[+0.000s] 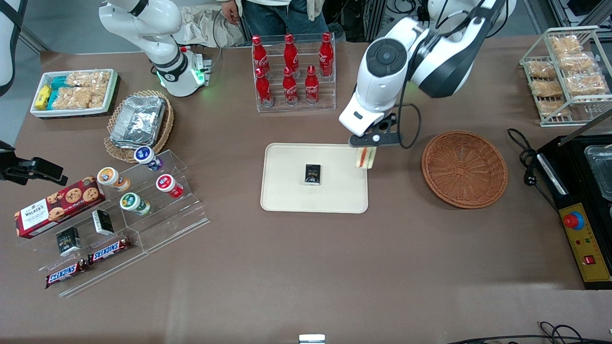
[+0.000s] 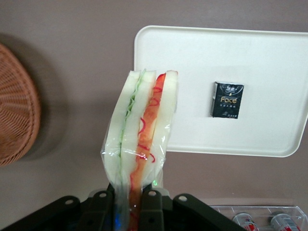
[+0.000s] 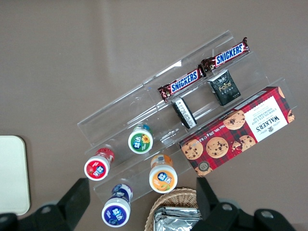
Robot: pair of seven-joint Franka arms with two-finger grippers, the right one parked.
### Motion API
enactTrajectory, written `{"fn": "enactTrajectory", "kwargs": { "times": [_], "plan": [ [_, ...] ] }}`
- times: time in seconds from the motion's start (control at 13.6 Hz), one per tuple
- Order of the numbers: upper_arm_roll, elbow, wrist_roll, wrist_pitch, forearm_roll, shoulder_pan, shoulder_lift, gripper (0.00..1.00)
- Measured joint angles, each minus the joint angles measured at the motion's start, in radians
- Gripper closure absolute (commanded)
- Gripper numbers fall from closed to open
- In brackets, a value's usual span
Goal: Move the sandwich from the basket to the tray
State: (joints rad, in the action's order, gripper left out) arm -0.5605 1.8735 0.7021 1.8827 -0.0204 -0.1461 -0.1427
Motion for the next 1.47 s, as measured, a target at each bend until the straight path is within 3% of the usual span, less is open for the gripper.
{"fn": "enactTrajectory", "kwargs": {
  "times": [0.29, 0.66, 1.47],
  "plan": [
    [0.000, 0.063, -0.049, 0.156, -0.030, -0.005, -0.055, 1.00],
    [0.000, 0.161, -0.009, 0.330, -0.166, -0.051, -0.173, 1.00],
    [0.003, 0.160, 0.250, 0.372, -0.351, -0.063, -0.310, 1.00]
  ]
}}
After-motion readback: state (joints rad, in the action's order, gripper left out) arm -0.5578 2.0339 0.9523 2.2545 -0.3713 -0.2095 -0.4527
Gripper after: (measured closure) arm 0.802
